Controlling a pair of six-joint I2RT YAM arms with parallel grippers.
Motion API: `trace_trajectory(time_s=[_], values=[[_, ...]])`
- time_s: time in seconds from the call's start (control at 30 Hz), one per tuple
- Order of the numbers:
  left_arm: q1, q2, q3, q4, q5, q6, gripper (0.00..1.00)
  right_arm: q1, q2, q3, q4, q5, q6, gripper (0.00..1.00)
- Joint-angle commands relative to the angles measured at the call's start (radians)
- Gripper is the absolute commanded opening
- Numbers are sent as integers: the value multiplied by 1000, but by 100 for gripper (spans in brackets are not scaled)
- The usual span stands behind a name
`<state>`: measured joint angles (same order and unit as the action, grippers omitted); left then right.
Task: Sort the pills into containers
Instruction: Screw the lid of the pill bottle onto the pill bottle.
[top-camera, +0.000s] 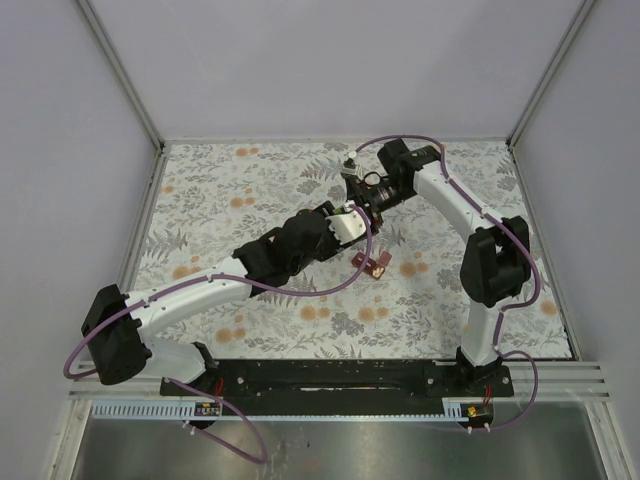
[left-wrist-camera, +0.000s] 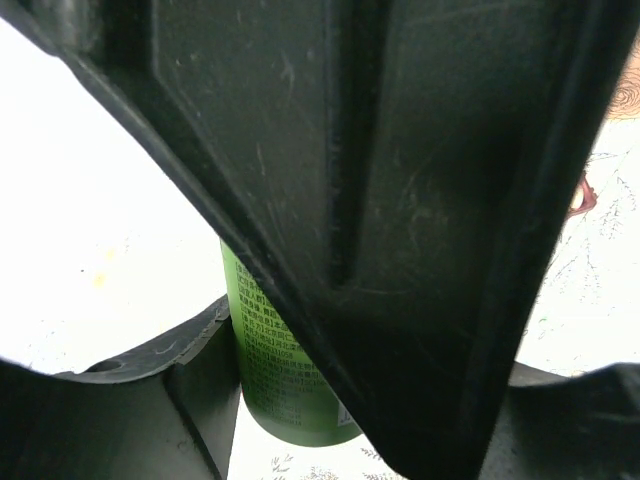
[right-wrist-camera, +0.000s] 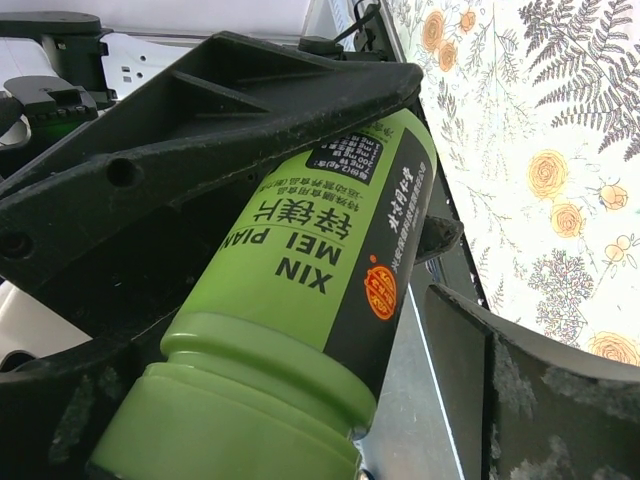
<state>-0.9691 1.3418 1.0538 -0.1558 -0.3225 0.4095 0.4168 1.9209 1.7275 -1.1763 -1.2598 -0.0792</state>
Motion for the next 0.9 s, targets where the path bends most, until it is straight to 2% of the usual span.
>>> trace_trajectory(time_s=[0.0, 0.3, 0.87], values=[[-6, -41, 17, 157, 45, -17, 0, -9, -57, 32, -22, -3, -22, 94], [-2, -38, -2, 133, 88, -24, 0, -79, -95, 38, -26, -10, -50, 98], [18, -36, -9, 130, 140, -46, 0, -98, -164, 38, -46, 22, -76, 99]])
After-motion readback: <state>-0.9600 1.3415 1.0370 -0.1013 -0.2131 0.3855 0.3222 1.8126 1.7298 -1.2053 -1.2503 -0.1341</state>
